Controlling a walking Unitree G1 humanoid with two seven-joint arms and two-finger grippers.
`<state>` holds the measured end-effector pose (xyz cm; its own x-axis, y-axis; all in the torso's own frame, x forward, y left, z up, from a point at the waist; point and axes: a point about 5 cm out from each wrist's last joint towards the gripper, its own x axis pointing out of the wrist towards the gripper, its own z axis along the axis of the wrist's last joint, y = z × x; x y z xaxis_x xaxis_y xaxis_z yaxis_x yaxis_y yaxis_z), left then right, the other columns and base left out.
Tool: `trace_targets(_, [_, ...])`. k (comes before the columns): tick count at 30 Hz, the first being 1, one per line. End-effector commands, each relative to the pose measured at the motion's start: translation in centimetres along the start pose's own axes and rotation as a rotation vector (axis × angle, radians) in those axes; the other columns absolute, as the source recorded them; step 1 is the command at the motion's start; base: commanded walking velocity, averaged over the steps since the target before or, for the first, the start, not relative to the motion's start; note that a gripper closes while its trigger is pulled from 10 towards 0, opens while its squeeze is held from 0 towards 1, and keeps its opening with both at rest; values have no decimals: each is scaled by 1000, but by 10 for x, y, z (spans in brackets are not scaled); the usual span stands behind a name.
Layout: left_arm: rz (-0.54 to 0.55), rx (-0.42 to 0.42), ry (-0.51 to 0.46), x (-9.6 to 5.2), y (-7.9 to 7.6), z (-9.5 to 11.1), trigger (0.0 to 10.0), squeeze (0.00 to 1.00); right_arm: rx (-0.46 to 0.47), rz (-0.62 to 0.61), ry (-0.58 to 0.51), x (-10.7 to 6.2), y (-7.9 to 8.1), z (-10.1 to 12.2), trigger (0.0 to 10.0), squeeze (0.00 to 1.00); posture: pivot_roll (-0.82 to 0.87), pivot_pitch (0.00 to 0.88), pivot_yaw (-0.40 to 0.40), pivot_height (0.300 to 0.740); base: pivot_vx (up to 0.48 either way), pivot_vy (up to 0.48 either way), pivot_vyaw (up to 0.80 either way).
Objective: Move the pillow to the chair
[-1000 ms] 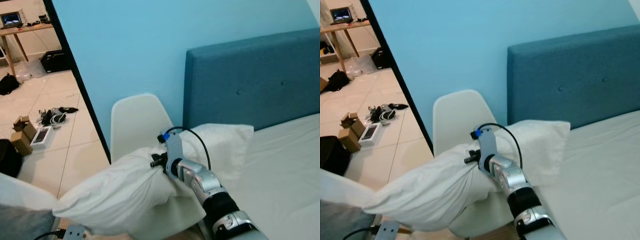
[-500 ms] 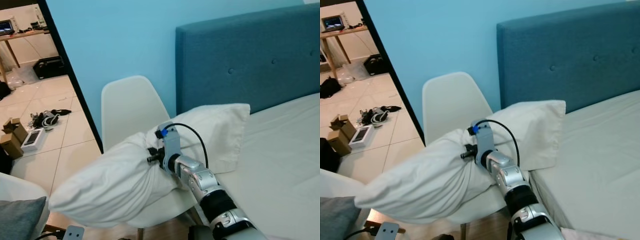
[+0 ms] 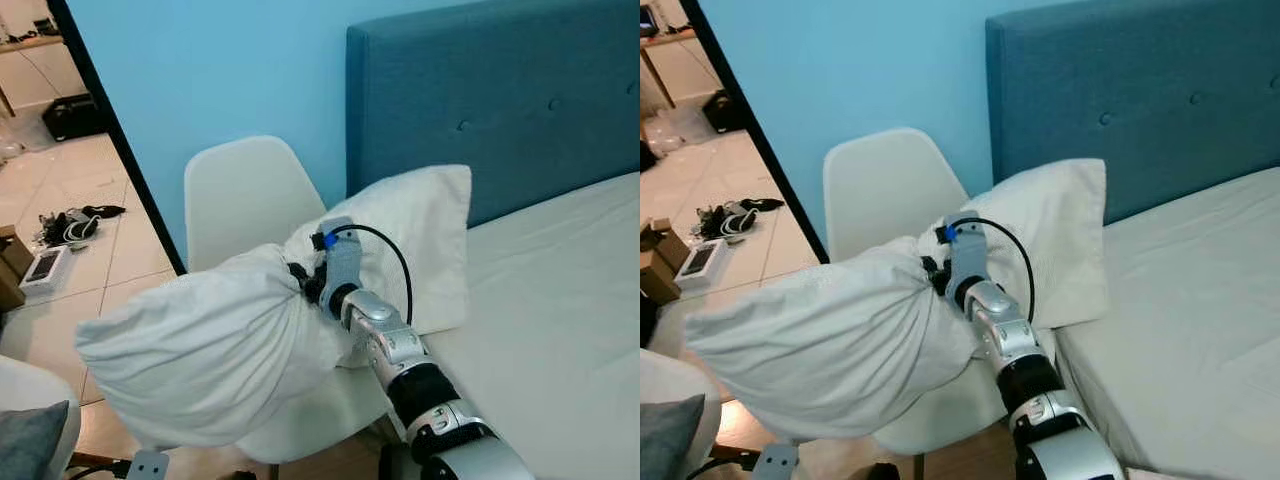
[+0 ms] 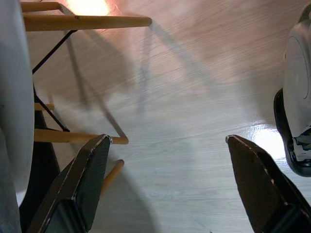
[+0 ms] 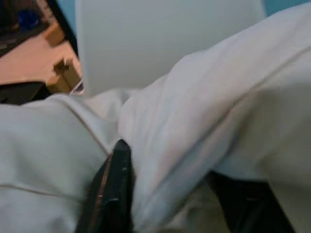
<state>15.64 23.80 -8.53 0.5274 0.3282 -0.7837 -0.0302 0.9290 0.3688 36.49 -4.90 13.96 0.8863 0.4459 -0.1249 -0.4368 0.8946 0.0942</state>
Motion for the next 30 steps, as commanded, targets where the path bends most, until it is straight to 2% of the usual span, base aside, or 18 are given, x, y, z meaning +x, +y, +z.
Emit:
trace_targets(1, [7, 5, 26, -1, 1, -7, 10000, 0, 14, -17, 1, 1, -1, -2, 10000, 1000, -133, 42, 64, 590, 0, 0, 0])
trace_targets(15, [13, 10, 8, 1, 3, 0, 10000, 0, 130, -38, -146, 0, -11, 17, 10000, 1000, -139, 14, 65, 590, 0, 0, 0])
trace_targets(16, [14, 14, 4, 1, 3, 1, 10000, 0, 150, -4, -192, -1, -7, 24, 10000, 800, -141, 14, 66, 590, 0, 0, 0])
trace_targets(18, [15, 17, 5, 1, 3, 1, 10000, 0, 146, 15, -218, -1, -5, 28, 10000, 800, -141, 14, 66, 590, 0, 0, 0])
trace_targets(19, [16, 19, 8, 1, 3, 0, 10000, 0, 151, 34, -228, -2, -3, 29, 10000, 0, -142, 14, 67, 590, 0, 0, 0])
trace_targets(24, [29, 21, 31, 0, 3, -3, 10000, 0, 165, 64, -245, -3, -2, 29, 10000, 0, -139, 15, 65, 590, 0, 0, 0])
trace_targets(30, [45, 33, 58, 0, 6, -9, 10000, 0, 173, 87, -248, -4, -3, 26, 10000, 0, -137, 17, 65, 590, -398, 0, 0])
